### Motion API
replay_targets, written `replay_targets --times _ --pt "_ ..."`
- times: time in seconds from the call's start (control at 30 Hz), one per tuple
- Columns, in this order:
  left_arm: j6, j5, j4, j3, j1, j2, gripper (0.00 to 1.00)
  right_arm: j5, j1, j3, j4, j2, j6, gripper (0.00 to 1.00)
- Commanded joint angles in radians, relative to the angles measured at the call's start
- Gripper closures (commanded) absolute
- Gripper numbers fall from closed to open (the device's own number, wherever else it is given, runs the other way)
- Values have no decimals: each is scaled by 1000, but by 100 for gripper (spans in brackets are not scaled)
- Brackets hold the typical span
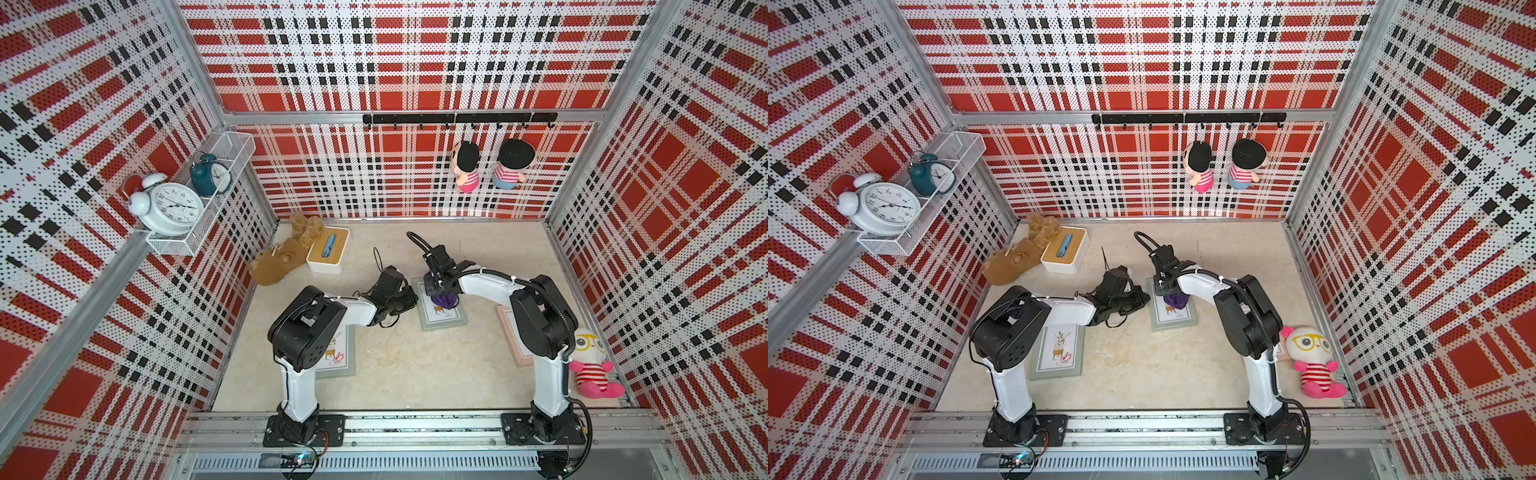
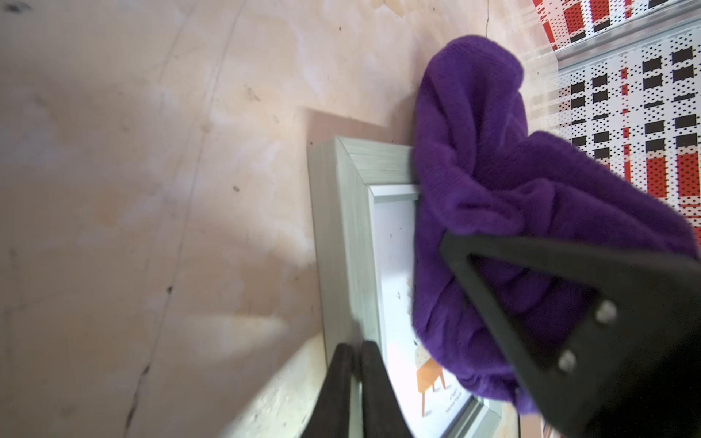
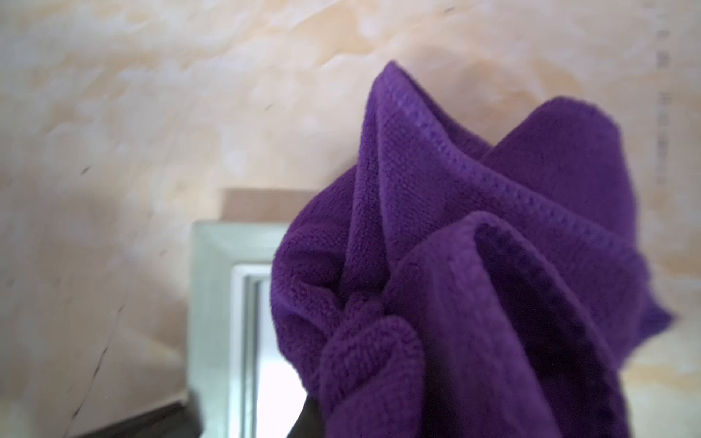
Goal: Wipe the picture frame with a cloth
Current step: Wipe the dirt from the picture frame.
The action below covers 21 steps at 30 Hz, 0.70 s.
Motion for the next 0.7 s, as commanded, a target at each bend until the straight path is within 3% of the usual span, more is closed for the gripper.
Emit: replay_targets --times 0.0,0.1,0.27,0.33,0.47,0.6,0.67 --pt "3 -18 -182 -50 -18 51 90 -158 58 16 -43 61 -14 100" --pt "4 -18 -181 -50 -18 51 90 -126 32 37 -42 82 12 100" --pt "6 -16 -179 -53 -22 52 90 164 -42 34 -188 92 38 100" --pt "5 -15 -176 -57 -22 50 90 215 -42 7 -208 73 34 100" --pt "-1 -16 -171 -53 -24 54 90 73 17 -7 -140 59 9 100" --pt "-3 -16 -171 -50 -25 56 90 -160 60 36 -45 90 21 100" --pt "-2 -18 -171 -52 -24 53 90 -155 48 36 -32 90 34 100"
